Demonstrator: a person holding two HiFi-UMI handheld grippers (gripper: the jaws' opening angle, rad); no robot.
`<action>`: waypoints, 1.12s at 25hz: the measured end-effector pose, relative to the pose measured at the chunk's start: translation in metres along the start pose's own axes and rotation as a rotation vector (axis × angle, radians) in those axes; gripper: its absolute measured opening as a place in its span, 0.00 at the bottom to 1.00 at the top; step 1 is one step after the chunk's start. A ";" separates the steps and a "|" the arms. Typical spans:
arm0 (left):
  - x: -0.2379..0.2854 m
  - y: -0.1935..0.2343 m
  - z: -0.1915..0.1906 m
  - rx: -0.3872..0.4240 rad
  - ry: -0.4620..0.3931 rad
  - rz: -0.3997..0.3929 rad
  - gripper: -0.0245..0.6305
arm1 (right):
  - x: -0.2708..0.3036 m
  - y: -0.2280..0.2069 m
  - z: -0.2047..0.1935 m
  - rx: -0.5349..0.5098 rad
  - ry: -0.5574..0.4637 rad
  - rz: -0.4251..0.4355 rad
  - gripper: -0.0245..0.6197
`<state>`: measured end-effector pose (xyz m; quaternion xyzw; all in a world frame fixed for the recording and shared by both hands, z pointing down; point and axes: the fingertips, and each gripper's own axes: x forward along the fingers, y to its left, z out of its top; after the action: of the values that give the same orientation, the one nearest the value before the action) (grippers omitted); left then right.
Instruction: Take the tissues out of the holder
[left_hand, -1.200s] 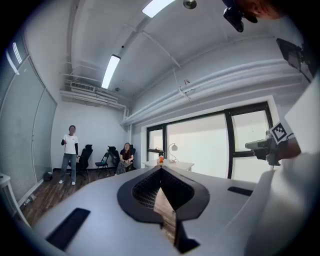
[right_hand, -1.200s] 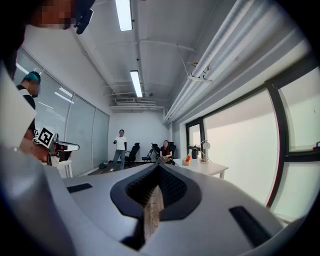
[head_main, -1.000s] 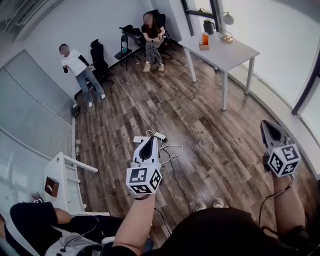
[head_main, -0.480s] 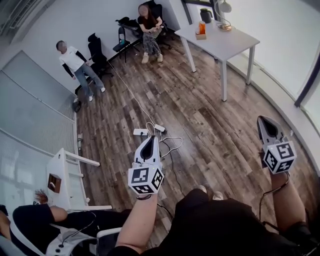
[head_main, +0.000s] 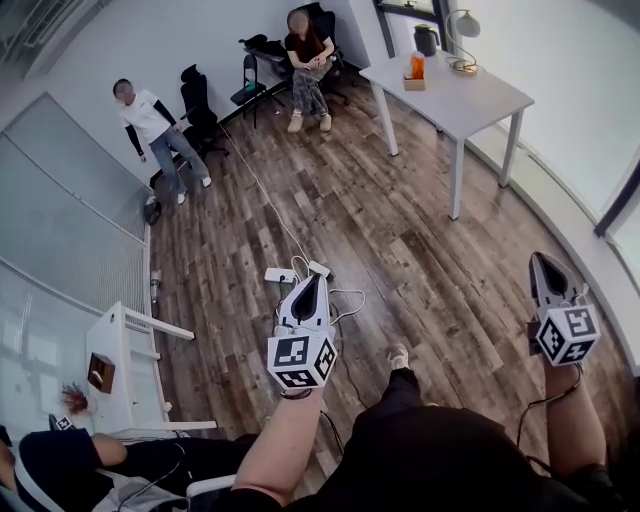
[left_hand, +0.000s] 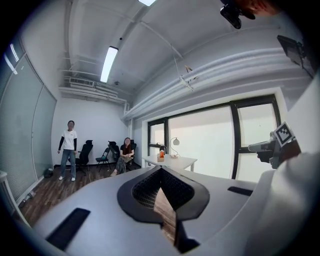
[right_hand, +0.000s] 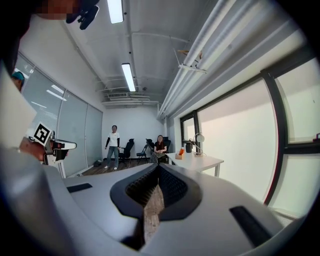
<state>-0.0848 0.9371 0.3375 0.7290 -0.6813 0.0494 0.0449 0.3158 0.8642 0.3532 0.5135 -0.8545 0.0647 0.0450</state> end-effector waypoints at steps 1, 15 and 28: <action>0.009 0.003 -0.001 0.000 0.002 -0.007 0.04 | 0.006 -0.003 0.000 0.012 0.003 -0.008 0.05; 0.162 0.091 0.040 0.024 -0.063 -0.046 0.04 | 0.152 0.005 0.028 0.028 0.020 -0.059 0.05; 0.286 0.171 0.041 0.069 -0.039 -0.106 0.04 | 0.282 0.019 0.046 0.020 0.026 -0.096 0.05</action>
<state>-0.2362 0.6368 0.3351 0.7660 -0.6403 0.0562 0.0090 0.1668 0.6202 0.3471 0.5532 -0.8276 0.0779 0.0540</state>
